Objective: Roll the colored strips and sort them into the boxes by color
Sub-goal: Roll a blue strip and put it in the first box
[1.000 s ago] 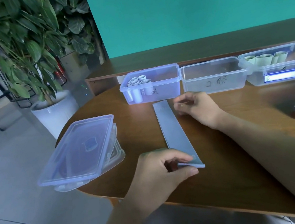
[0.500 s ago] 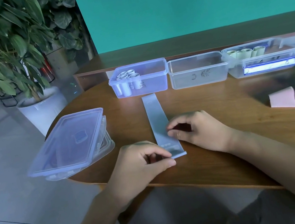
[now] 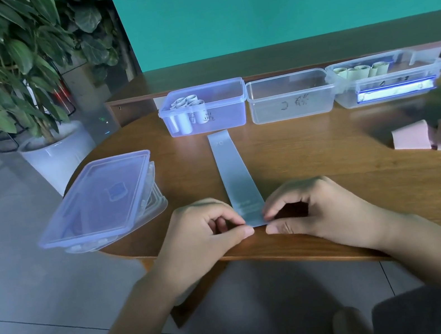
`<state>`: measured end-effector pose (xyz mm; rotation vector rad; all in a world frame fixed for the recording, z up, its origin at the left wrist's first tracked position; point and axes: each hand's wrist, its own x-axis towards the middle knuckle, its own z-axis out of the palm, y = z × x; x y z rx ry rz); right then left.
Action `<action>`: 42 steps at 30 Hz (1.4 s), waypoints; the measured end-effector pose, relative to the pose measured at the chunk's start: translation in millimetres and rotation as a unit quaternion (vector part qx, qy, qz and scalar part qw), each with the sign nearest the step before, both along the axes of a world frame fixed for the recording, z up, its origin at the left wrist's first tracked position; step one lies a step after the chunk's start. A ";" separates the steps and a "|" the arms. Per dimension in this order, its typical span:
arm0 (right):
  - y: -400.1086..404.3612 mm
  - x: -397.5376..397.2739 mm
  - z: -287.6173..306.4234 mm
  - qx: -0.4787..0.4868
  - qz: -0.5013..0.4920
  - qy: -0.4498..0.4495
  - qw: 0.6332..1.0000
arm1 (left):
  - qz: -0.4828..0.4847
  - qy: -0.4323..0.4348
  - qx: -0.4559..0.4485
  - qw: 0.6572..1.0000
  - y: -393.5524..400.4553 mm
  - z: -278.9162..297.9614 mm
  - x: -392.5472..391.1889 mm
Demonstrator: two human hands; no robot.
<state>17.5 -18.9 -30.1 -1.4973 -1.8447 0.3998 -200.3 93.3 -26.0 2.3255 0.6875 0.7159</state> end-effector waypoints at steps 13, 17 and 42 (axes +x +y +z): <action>9.9 -1.0 -5.9 -0.004 -0.027 -0.006 1.000 | 0.026 0.012 0.015 0.999 4.7 -3.1 3.6; 13.3 0.6 -8.4 -0.004 -0.019 -0.014 1.000 | 0.019 0.014 0.001 1.000 2.4 0.2 2.2; 22.9 1.2 -4.7 -0.020 0.015 -0.049 0.999 | 0.010 0.051 0.070 0.996 8.5 -5.7 8.3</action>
